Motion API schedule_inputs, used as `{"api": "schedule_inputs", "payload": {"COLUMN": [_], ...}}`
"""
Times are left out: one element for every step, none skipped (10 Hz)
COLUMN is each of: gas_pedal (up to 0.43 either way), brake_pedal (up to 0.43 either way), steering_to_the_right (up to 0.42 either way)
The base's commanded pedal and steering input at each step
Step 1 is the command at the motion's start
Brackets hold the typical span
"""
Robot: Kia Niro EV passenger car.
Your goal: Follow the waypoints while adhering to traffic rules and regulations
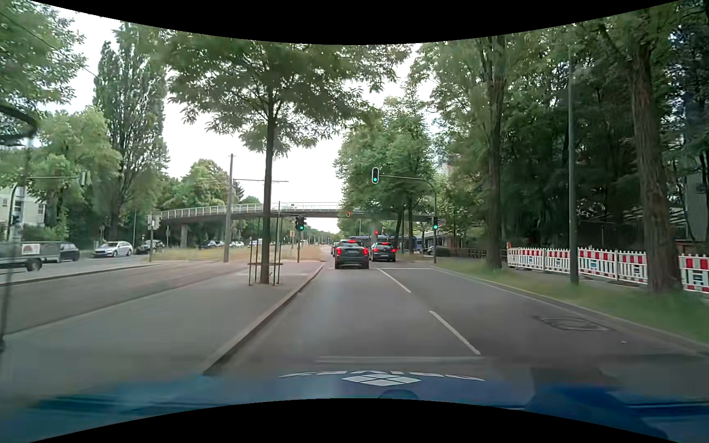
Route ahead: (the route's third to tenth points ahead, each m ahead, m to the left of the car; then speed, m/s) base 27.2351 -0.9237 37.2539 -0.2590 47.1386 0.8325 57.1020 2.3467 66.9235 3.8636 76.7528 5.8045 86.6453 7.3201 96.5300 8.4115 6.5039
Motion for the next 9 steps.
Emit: {"api": "schedule_inputs", "payload": {"gas_pedal": [0.0,0.0,0.0,0.0,0.0,0.0,0.0,0.0,0.0], "brake_pedal": [0.0,0.0,0.0,0.0,0.0,0.0,0.0,0.0,0.0], "steering_to_the_right": [-0.023,-0.023,-0.023,-0.022,-0.022,-0.021,-0.016,-0.014,-0.012]}}
